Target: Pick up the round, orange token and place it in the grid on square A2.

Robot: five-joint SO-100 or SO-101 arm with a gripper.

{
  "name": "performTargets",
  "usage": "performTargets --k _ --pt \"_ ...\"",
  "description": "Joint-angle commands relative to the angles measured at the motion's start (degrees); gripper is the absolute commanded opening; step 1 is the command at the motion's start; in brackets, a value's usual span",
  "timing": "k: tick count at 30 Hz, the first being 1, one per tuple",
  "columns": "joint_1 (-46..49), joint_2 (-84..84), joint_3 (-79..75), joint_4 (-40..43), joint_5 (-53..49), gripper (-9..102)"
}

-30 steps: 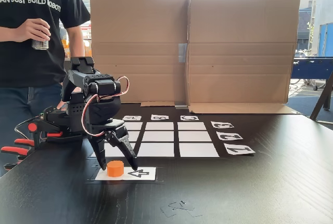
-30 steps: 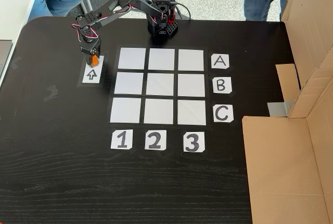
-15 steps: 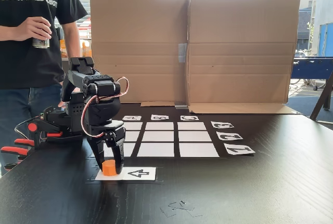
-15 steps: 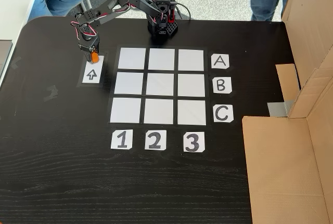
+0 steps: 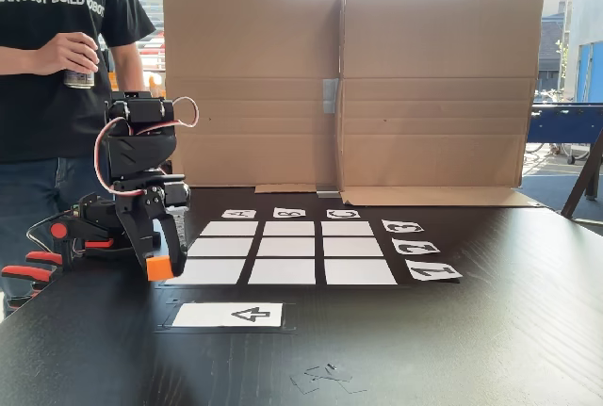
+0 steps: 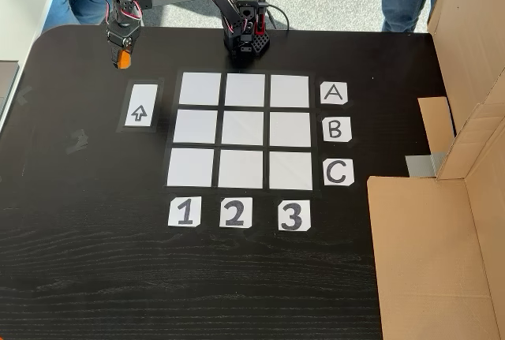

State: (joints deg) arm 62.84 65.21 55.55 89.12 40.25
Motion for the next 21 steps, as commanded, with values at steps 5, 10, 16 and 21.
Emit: performTargets --k 5,10,16,21 --pt "-0.62 16.44 8.53 -1.05 -8.88 0" --pt "-3.16 26.89 17.93 -0.97 -14.5 0" --pt "-9.14 39.38 30.41 -0.97 -18.98 0" --pt "-15.38 46.49 38.94 -0.62 -20.21 0"
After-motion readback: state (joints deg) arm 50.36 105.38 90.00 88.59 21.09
